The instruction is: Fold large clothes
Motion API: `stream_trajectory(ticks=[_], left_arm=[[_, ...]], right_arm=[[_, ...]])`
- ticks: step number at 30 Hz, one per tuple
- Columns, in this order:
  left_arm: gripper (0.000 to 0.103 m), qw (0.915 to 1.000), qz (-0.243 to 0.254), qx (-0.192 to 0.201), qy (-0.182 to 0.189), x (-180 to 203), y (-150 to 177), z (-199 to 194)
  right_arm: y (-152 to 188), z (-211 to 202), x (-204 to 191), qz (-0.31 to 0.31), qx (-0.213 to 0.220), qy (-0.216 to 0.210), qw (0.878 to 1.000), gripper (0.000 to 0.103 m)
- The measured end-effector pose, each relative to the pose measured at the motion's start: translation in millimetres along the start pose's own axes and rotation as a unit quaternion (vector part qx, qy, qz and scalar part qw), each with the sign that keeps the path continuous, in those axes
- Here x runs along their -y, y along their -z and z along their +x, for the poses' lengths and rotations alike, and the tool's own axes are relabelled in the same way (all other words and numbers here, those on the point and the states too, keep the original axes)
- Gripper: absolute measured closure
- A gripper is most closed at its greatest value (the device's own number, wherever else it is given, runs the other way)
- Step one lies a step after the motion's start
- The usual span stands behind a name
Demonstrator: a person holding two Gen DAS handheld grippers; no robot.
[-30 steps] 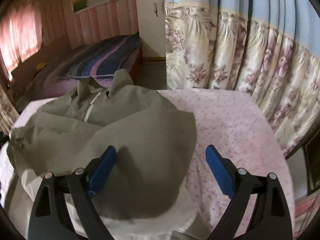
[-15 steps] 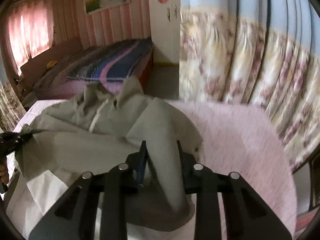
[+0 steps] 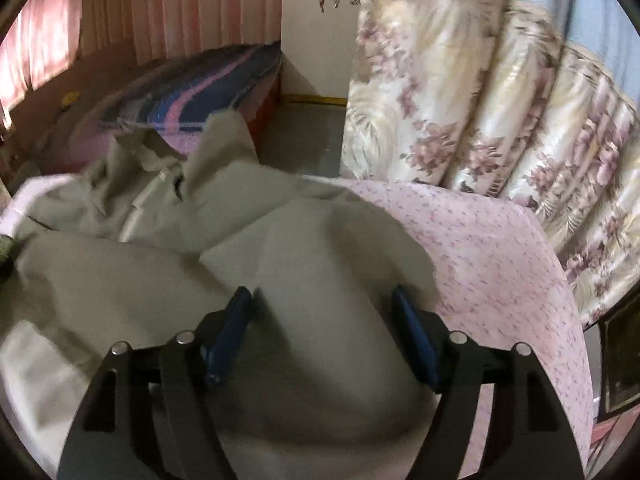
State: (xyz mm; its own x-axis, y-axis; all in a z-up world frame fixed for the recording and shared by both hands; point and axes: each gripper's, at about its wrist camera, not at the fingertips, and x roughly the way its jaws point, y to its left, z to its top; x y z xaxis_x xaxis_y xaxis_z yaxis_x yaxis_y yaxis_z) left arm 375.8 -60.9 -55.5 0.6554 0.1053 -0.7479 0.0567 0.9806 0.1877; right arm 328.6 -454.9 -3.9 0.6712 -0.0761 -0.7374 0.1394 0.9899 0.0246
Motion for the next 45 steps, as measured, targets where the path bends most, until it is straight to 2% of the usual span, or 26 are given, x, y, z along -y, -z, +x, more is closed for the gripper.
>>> stream_trajectory(ticks=[1,2,3,5,9,11,13,14,16,17,18,19,20,21,24,29,32,35,36,38,39,40,41,42,43,45], left_arm=[[0.042,1.0000,0.001,0.007,0.003,-5.5,1.9,-8.8],[0.029,0.9998,-0.001,0.020,0.007,-11.2,3.8,-21.2],[0.023,0.9996,-0.002,0.028,0.009,-16.4,6.4,-30.1],[0.021,0.9991,-0.008,0.038,0.018,-27.4,14.0,-50.0],[0.020,0.9984,-0.010,0.019,0.053,-35.5,35.6,-62.4],[0.020,0.9973,-0.001,0.006,0.073,-29.2,44.9,-57.7],[0.015,0.9961,0.012,0.000,0.087,-14.5,50.8,-52.0],[0.011,0.9964,0.017,0.000,0.084,-10.9,53.2,-48.9],[0.009,0.9973,0.033,0.003,0.066,-0.3,53.3,-42.6],[0.010,0.9977,0.036,-0.001,0.057,4.1,50.5,-38.3],[0.017,0.9977,0.033,-0.002,0.059,5.5,47.3,-35.5],[0.026,0.9972,0.030,-0.004,0.069,7.8,43.8,-33.4],[0.049,0.9961,0.026,-0.012,0.084,7.8,41.0,-31.1],[0.063,0.9952,0.017,-0.016,0.095,5.6,37.7,-30.5],[0.067,0.9947,0.004,0.002,0.103,1.0,28.2,-39.9],[0.070,0.9932,-0.027,0.040,0.106,-18.9,25.8,-86.8],[0.068,0.9949,-0.024,0.041,0.089,-27.2,38.1,-99.1],[0.051,0.9978,-0.003,-0.002,0.066,-25.2,56.2,-75.4],[0.046,0.9975,-0.008,-0.012,0.069,-26.6,61.6,-69.3],[0.034,0.9977,-0.018,-0.014,0.064,-32.0,69.8,-69.4],[0.032,0.9981,-0.023,-0.010,0.056,-35.9,71.1,-73.8],[0.031,0.9981,-0.028,-0.007,0.054,-39.5,70.9,-79.0],[0.029,0.9978,-0.038,0.006,0.054,-44.7,67.3,-90.8],[0.022,0.9977,-0.039,0.020,0.052,-46.7,62.1,-100.7],[0.019,0.9978,-0.034,0.035,0.044,-45.8,55.5,-110.6],[0.013,0.9967,-0.026,0.068,0.036,-39.9,37.2,-129.6]], right_arm=[[1.5,-13.5,5.1,0.005,0.012,-0.007,1.000,0.028],[5.5,-35.5,13.7,0.013,0.033,-0.011,0.999,0.023],[9.6,-47.5,19.4,0.016,0.043,-0.012,0.999,0.020],[25.0,-75.4,33.7,0.019,0.053,-0.012,0.998,0.020],[64.2,-101.5,46.5,0.032,0.042,-0.039,0.998,0.020],[76.4,-98.3,41.8,0.027,0.032,-0.059,0.997,0.020],[86.1,-89.9,30.7,0.017,0.020,-0.061,0.998,0.020],[90.4,-88.0,24.0,0.013,0.016,-0.056,0.998,0.020],[93.2,-77.6,16.6,0.005,0.012,-0.051,0.999,0.020],[93.2,-73.9,15.3,0.006,0.011,-0.047,0.999,0.024],[92.3,-69.1,15.3,0.009,0.005,-0.051,0.999,0.047],[91.1,-65.5,15.3,0.014,-0.005,-0.062,0.998,0.058],[89.2,-65.1,15.1,0.013,-0.009,-0.056,0.998,0.075],[86.6,-67.0,14.7,0.007,-0.009,-0.049,0.999,0.087],[79.8,-74.8,18.3,0.000,-0.005,-0.048,0.999,0.098],[75.2,-98.6,24.6,-0.012,0.011,-0.051,0.999,0.103],[83.1,-108.8,32.9,-0.009,0.021,-0.036,0.999,0.103],[95.9,-87.9,44.6,0.003,-0.016,-0.023,1.000,0.103],[100.8,-82.1,48.6,0.012,-0.027,-0.023,0.999,0.100],[98.5,-88.7,52.4,0.027,-0.017,-0.036,0.999,0.100],[96.2,-93.0,53.5,0.032,-0.012,-0.043,0.998,0.098],[90.4,-99.7,53.8,0.036,-0.009,-0.047,0.998,0.093],[81.9,-109.6,52.4,0.035,0.001,-0.048,0.998,0.074],[77.9,-115.6,49.6,0.033,0.011,-0.044,0.998,0.050],[68.4,-126.9,45.2,0.029,0.033,-0.038,0.998,0.042],[51.3,-140.6,35.0,0.024,0.063,-0.040,0.997,0.040]])
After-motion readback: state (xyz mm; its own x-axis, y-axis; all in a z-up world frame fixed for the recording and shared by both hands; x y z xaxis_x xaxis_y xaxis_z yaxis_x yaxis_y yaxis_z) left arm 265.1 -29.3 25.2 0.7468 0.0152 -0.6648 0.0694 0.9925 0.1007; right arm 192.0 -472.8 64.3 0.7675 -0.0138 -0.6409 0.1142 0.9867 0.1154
